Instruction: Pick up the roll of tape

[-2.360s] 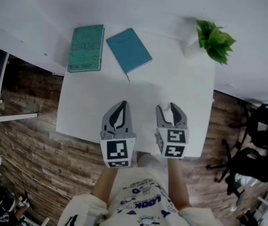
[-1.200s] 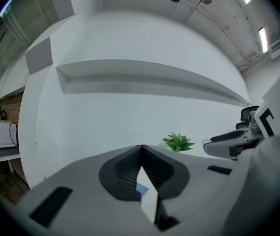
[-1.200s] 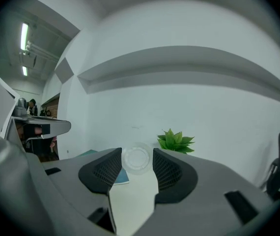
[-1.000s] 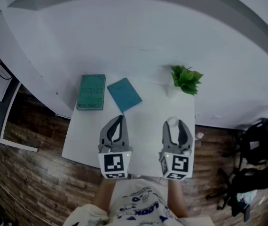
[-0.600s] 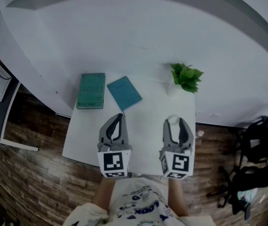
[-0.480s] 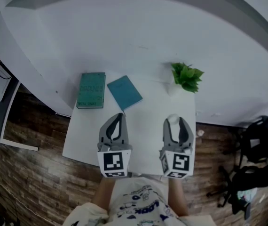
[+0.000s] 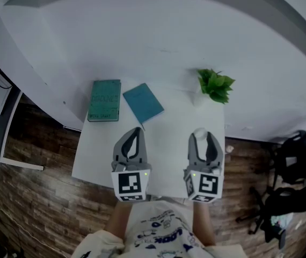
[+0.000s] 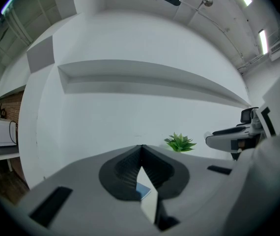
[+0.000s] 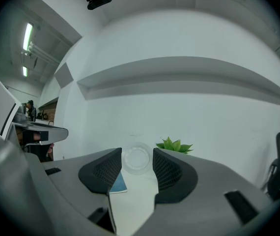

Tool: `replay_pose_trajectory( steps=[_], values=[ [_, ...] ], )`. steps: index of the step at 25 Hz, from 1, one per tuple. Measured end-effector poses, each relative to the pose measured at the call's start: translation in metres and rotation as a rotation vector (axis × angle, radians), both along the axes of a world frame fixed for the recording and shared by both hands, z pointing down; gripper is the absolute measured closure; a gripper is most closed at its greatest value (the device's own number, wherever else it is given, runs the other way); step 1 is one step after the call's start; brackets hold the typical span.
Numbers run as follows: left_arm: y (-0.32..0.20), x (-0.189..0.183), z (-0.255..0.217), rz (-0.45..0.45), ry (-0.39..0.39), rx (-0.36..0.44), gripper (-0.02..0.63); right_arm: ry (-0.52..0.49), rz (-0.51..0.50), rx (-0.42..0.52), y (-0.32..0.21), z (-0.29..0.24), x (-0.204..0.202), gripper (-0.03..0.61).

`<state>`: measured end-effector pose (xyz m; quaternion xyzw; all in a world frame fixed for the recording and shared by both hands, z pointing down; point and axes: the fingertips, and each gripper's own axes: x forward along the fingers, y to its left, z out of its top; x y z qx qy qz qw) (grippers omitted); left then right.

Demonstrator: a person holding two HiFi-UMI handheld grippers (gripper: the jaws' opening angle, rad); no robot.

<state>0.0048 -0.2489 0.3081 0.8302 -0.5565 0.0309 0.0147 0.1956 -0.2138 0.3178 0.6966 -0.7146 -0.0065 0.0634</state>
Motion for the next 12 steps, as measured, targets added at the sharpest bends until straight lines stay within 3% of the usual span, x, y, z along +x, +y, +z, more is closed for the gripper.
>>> replay_pose_trajectory(
  steps=[5, 12],
  values=[
    [0.0006, -0.0040, 0.0030, 0.002, -0.038, 0.009, 0.612, -0.006, 0.000, -0.012, 0.0006, 0.0032, -0.0011, 0.383],
    [0.0017, -0.0031, -0.0006, -0.012, 0.013, -0.005, 0.612, -0.037, -0.021, -0.003, -0.0013, -0.0044, -0.0096, 0.383]
  ],
)
